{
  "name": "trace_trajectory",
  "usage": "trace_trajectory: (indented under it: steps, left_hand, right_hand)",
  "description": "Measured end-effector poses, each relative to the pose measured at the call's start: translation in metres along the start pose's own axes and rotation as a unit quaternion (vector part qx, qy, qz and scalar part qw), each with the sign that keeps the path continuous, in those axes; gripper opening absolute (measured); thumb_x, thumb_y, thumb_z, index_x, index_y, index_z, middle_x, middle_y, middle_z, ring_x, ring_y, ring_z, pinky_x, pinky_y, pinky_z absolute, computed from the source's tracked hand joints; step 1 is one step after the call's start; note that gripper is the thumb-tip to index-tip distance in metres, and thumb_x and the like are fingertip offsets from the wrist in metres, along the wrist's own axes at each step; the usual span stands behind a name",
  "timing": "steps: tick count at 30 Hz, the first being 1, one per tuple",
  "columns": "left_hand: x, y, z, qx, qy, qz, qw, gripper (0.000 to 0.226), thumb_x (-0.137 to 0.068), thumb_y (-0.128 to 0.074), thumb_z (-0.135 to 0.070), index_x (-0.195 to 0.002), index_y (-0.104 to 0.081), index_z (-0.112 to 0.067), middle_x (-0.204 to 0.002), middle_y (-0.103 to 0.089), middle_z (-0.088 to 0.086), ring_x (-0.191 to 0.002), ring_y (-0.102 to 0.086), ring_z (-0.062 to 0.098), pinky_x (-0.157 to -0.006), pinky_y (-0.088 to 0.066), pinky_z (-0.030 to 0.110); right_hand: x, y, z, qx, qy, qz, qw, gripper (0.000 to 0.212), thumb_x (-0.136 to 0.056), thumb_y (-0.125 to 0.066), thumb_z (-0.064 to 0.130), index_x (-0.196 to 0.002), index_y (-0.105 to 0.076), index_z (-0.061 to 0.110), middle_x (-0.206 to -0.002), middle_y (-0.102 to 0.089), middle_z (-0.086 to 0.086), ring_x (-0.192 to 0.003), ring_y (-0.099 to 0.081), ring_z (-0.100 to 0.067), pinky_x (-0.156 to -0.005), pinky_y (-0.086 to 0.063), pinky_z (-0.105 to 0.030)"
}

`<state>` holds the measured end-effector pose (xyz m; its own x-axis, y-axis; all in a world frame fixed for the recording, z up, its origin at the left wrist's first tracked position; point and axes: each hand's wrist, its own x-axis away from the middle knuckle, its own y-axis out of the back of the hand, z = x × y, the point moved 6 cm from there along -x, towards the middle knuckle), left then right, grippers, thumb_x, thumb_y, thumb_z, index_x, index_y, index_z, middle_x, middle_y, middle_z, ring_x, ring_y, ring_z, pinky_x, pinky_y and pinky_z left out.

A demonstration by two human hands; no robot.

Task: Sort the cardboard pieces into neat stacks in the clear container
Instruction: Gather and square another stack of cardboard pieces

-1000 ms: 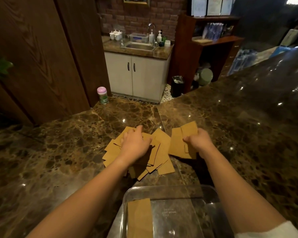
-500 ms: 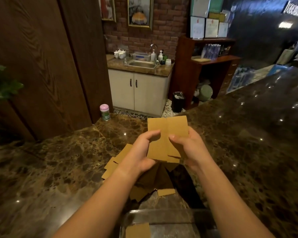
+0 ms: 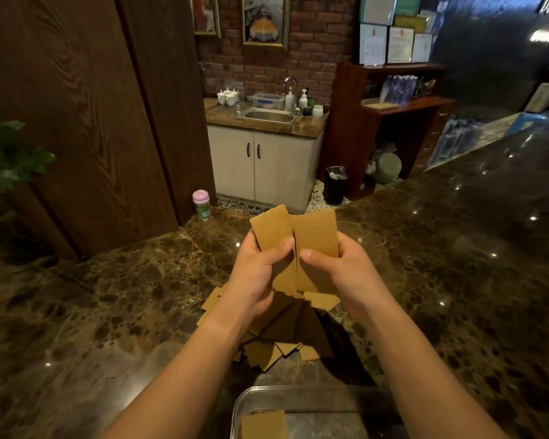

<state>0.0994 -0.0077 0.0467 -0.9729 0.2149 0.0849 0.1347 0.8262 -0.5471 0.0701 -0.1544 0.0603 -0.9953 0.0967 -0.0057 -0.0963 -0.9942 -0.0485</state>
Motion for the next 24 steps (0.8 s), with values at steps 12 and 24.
trace_trajectory:
  steps: [12,24]
  left_hand:
    - [-0.008,0.008,-0.002,0.156,0.119,0.112,0.974,0.038,-0.1,-0.042,-0.044,-0.136,-0.054,-0.046,-0.104,-0.068,0.018,-0.091,-0.065,0.031,-0.084,-0.054,0.053]
    - [-0.002,0.009,-0.006,0.013,0.07,0.058,0.996,0.045,-0.076,-0.069,-0.008,-0.12,-0.065,-0.006,-0.101,-0.073,0.016,-0.081,-0.073,0.023,-0.062,-0.06,0.035]
  right_hand:
    - [0.022,0.031,0.038,-0.06,0.213,-0.116,0.968,0.048,-0.079,-0.078,0.008,-0.108,-0.066,0.044,-0.104,-0.075,0.014,-0.101,-0.07,-0.008,-0.078,-0.062,-0.03]
    - [0.019,0.028,0.018,-0.291,0.053,-0.073,0.952,0.044,-0.07,-0.075,0.013,-0.111,-0.063,0.023,-0.091,-0.079,0.006,-0.084,-0.076,-0.013,-0.063,-0.061,-0.04]
